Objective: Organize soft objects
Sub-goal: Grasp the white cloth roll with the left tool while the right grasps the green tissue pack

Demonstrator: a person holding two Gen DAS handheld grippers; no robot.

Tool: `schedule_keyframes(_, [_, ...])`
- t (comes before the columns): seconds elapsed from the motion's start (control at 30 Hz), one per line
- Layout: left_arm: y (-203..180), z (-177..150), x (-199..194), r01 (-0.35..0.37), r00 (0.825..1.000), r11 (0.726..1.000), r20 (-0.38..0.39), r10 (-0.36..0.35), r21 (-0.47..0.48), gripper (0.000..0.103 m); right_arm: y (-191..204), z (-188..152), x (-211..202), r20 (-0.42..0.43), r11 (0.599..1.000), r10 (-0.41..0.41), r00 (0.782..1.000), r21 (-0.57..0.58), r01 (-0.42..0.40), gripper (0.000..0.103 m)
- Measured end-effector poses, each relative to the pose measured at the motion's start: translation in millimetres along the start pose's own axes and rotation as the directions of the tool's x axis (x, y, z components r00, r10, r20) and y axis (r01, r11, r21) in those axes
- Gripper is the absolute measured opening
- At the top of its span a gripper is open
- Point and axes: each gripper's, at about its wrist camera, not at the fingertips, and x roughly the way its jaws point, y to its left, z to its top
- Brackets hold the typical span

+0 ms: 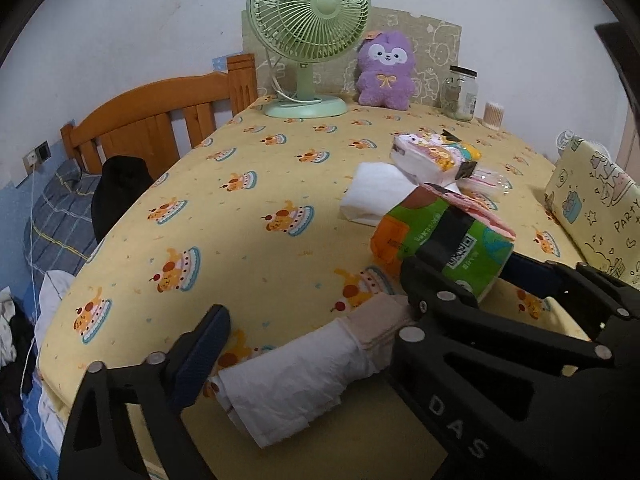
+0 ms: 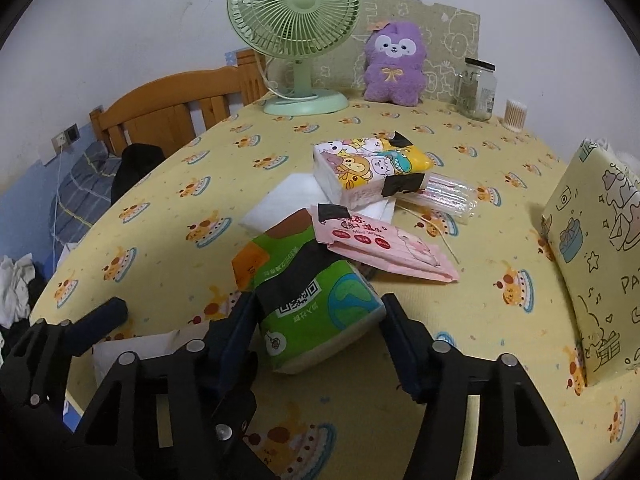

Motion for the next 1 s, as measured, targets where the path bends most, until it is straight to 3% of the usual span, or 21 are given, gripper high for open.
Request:
schedule_keyframes(0.27, [-11.5,-3.7,-7.1,0.049,0.999,0.999,0.008,-0.05,0.016,0.077,-8.2,-5.1,-8.2,0.003,1.0,0.024,1.0,0.019,-0.024,0.062])
schedule_keyframes(0.4, [-15.7,-1.8,-8.2,0.04,0.999,0.999,0.01,-0.04,0.015,0.047,-13.3,-4.7,-13.5,0.018,1.0,0.006,1.0,0.025,-0.007,0.061])
schedule_keyframes(0.6, [-17.9,4.7,-4.5,0.051,0.999,0.999,-0.001,-0.051,-0.005,0.031,-21.8,-2.9,-18.9,0.029,0.999,0.004,1.0,0.044,-0.005,0.06])
schedule_keyframes(1.0, [-31.9,24.1,-18.5,0.073,0.997,0.997,0.028,-0.072,-0.008,0.03,-37.3,13.4,-38.5,0.078,0.997,0.001,0.997,0.074,-0.007,0.06])
